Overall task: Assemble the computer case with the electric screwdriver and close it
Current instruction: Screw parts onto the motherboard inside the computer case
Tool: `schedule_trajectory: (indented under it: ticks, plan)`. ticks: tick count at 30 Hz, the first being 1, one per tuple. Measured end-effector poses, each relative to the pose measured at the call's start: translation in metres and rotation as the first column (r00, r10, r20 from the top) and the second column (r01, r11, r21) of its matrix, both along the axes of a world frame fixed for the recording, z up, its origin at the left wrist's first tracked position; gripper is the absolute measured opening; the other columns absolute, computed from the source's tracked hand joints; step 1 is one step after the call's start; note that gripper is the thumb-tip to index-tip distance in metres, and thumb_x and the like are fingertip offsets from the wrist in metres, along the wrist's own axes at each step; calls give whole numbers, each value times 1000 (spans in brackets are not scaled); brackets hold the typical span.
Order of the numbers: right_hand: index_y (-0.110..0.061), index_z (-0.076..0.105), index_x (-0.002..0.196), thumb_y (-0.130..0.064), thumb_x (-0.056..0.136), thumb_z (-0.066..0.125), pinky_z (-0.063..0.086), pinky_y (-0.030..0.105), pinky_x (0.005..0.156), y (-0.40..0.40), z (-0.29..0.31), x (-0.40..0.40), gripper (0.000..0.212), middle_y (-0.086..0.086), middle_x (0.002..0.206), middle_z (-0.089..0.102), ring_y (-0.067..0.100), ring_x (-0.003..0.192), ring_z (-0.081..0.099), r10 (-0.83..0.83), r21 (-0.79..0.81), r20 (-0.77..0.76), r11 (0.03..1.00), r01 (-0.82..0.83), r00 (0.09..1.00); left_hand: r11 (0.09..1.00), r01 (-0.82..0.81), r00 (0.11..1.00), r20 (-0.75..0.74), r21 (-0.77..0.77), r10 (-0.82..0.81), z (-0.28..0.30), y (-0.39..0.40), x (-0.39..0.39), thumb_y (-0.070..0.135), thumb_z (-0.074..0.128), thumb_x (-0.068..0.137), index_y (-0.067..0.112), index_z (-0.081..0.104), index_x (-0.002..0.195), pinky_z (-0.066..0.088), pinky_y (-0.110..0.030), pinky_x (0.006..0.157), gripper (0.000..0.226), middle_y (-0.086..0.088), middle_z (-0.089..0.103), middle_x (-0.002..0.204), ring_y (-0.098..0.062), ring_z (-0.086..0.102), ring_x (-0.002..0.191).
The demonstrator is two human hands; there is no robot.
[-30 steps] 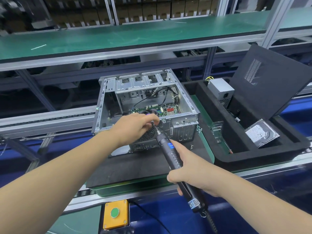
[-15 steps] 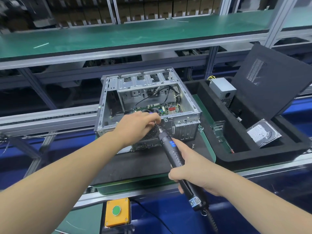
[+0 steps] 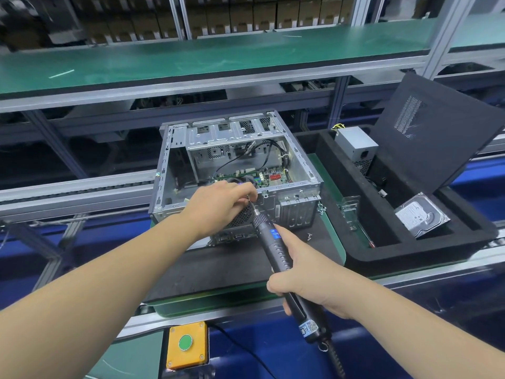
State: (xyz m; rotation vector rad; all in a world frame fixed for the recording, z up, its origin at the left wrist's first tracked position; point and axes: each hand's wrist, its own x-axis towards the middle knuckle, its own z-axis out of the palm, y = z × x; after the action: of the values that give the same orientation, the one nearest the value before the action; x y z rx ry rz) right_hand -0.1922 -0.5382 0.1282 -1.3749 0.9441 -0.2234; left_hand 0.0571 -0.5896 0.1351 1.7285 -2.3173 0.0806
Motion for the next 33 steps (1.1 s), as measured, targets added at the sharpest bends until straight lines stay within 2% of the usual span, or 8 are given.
schedule_trajectory:
  ticks: [9, 13, 14, 17, 20, 24, 28, 33]
  plan:
    - [-57, 17, 157, -13, 76, 70, 57, 36, 58, 4, 3, 4, 107, 7, 95, 62, 29, 53, 63, -13, 16, -13, 1000, 13, 1000, 1000, -25, 1000, -4, 9, 25, -2, 0, 0, 31, 52, 101, 44, 45, 112, 45, -36, 69, 18, 17, 65, 106, -20, 55, 101]
    - [-60, 3, 158, -25, 72, 71, 66, 42, 68, 8, 6, 6, 115, 4, 106, 64, 20, 60, 66, 8, -112, -145, 993, -24, 989, 1000, -24, 1000, -2, 2, 24, -3, -1, 0, 31, 52, 101, 45, 45, 111, 42, -34, 66, 19, 18, 65, 104, -19, 56, 100]
    - [-60, 0, 158, -28, 70, 70, 66, 40, 70, 9, 7, 7, 117, 2, 103, 65, 16, 60, 67, 9, -135, -173, 990, -33, 985, 1000, -24, 1000, -1, -1, 24, -3, -1, 0, 31, 53, 101, 45, 45, 111, 42, -34, 66, 19, 19, 65, 104, -18, 56, 99]
    - [-57, -5, 159, -32, 67, 67, 60, 26, 61, 11, 7, 10, 120, -6, 96, 63, 5, 56, 64, -1, -169, -194, 985, -33, 981, 1000, -25, 1000, 0, -12, 25, -3, -1, 0, 31, 53, 100, 45, 45, 110, 45, -34, 65, 19, 19, 66, 103, -18, 57, 98]
    - [-55, -8, 159, -32, 67, 66, 53, 19, 55, 11, 7, 11, 121, -9, 91, 60, 0, 50, 58, -3, -211, -219, 977, -44, 976, 1000, -24, 1000, 3, -14, 24, -3, -1, 0, 30, 53, 100, 45, 45, 110, 44, -33, 64, 20, 21, 65, 102, -17, 56, 97]
    - [-53, -9, 160, -29, 70, 66, 48, 19, 50, 12, 9, 13, 120, -9, 88, 59, 2, 48, 53, 7, -273, -263, 959, -81, 965, 1000, -26, 1000, 8, -10, 26, -1, 0, -1, 29, 53, 100, 44, 46, 111, 45, -34, 64, 20, 19, 66, 104, -18, 56, 97]
    - [-55, -5, 160, -32, 70, 67, 50, 19, 54, 11, 10, 15, 117, -9, 96, 63, 1, 54, 57, -29, -272, -257, 961, -43, 966, 999, -33, 999, 2, -1, 33, -1, 0, -1, 29, 52, 101, 44, 46, 111, 50, -37, 66, 18, 20, 67, 104, -19, 57, 97]
    - [-55, -4, 160, -29, 71, 67, 50, 18, 53, 11, 11, 12, 117, -10, 96, 60, -1, 49, 56, -15, -252, -243, 966, -48, 970, 1000, -31, 1000, -1, 1, 31, -1, 0, -1, 30, 52, 102, 45, 44, 111, 49, -36, 66, 19, 21, 67, 104, -18, 56, 98]
